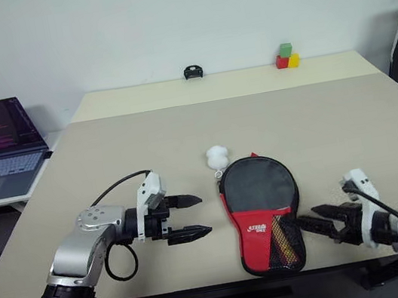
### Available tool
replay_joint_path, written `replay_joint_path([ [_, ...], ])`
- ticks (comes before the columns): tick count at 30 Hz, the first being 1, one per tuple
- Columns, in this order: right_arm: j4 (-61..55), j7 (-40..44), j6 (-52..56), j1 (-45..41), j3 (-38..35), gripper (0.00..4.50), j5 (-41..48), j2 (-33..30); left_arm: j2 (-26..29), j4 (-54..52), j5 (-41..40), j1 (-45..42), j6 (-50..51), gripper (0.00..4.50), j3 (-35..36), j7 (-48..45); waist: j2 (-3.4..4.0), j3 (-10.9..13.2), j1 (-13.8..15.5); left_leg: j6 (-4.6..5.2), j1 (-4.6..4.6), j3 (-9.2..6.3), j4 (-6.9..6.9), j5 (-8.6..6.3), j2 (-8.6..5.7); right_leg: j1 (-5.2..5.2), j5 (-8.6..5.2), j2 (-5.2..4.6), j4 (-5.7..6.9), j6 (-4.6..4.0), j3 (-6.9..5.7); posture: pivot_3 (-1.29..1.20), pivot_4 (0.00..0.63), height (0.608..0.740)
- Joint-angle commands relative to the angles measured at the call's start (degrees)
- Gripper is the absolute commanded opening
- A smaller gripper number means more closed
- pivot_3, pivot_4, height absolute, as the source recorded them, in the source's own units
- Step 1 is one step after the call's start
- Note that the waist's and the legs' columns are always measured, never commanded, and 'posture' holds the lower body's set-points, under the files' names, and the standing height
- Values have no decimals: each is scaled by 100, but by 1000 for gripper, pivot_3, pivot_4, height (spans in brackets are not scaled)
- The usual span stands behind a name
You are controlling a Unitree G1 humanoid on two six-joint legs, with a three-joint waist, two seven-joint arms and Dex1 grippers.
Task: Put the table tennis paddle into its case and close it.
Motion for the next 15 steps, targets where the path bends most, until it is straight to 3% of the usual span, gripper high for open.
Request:
replay_joint_path([
  [1,-204,215,-550,-571,87,4458,208,-355,-60,-141,-58,-2,-32,4500,48,93,0,0,-1,0,3,1,0,0,0,2,0,0,0,0,1,0,150,740],
  [9,550,322,-1064,-1686,1076,4458,128,-465,-469,388,378,-123,-356,4500,244,1140,-3,0,32,0,-4,-6,1,0,-2,3,0,-4,-7,0,-9,0,150,740],
  [15,1487,692,-2078,-2399,2639,4458,-777,-325,-552,384,338,44,-366,4500,616,1707,-4,0,13,0,-5,-5,0,0,-1,-3,0,-3,-5,0,-5,0,150,740],
])
